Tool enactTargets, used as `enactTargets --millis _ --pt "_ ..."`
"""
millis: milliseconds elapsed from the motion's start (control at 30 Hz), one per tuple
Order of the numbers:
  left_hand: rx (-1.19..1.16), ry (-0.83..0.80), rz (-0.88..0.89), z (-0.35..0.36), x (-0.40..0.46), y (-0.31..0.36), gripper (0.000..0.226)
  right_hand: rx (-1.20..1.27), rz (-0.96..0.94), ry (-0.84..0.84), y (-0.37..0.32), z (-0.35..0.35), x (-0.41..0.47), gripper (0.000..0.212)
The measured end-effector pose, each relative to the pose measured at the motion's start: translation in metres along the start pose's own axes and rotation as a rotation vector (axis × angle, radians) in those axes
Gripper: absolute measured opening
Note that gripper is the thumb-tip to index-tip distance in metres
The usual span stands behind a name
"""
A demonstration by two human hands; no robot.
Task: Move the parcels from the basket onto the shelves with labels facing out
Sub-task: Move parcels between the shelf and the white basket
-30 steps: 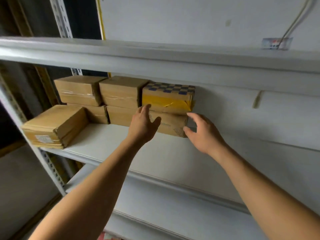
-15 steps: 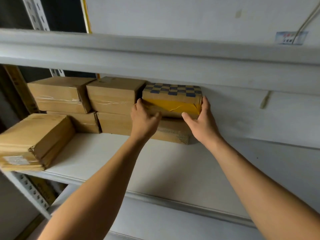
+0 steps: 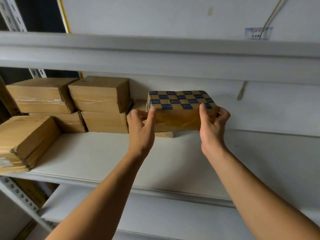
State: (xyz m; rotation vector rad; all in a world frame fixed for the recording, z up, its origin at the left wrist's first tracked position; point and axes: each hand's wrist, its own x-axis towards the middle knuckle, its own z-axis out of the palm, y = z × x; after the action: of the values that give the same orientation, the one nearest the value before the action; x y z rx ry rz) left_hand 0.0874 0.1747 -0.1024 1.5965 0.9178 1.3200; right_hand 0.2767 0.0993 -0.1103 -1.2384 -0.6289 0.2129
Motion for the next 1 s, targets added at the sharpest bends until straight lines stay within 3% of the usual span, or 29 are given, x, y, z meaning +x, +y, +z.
enactTargets --millis 200,333,400,500,700,1000 --pt "-0.134 -0.104 -0.177 0.020 -0.038 0.014 0.069 0.068 0.073 0.054 -0.008 -0.057 -0.019 0.043" --pt "-0.204 -0.233 -0.240 0.040 -0.065 0.023 0.048 0.040 0.067 0.055 -0.016 -0.109 -0.036 0.039" --pt "-0.231 -0.312 -0.224 0.053 -0.080 0.026 0.036 0.015 0.051 0.090 -0.023 -0.134 -0.048 0.023" --pt "-0.266 -0.422 -0.209 0.071 -0.100 0.028 0.034 -0.027 0.036 0.157 -0.036 -0.170 -0.066 0.013" --pt "-0.328 -0.645 -0.156 0.101 -0.141 0.036 0.035 -0.099 0.063 0.258 -0.065 -0.235 -0.132 0.029" --pt "-0.416 -0.968 -0.142 0.162 -0.249 0.068 0.041 -0.240 0.055 0.660 -0.114 -0.328 -0.257 0.020"
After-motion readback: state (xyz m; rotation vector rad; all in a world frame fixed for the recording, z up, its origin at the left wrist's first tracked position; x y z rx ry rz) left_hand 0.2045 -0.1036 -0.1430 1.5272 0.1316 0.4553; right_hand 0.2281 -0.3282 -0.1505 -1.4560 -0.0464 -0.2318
